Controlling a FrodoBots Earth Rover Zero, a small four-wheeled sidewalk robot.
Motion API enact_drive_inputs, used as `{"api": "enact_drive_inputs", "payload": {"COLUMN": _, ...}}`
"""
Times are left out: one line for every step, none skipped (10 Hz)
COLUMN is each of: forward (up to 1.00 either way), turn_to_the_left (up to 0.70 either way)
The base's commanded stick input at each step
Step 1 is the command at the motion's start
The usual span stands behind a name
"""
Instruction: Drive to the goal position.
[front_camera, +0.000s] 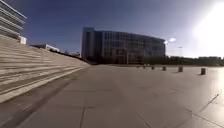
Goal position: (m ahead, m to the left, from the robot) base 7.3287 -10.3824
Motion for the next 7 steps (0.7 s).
{"api": "enact_drive_inputs", "payload": {"forward": 0.70, "turn_to_the_left": -0.35}}
{"api": "enact_drive_inputs", "payload": {"forward": 0.70, "turn_to_the_left": -0.35}}
{"api": "enact_drive_inputs", "payload": {"forward": 0.70, "turn_to_the_left": -0.35}}
{"api": "enact_drive_inputs", "payload": {"forward": 0.70, "turn_to_the_left": -0.35}}
{"api": "enact_drive_inputs", "payload": {"forward": 0.70, "turn_to_the_left": -0.35}}
{"api": "enact_drive_inputs", "payload": {"forward": 0.70, "turn_to_the_left": -0.35}}
{"api": "enact_drive_inputs", "payload": {"forward": 0.70, "turn_to_the_left": -0.35}}
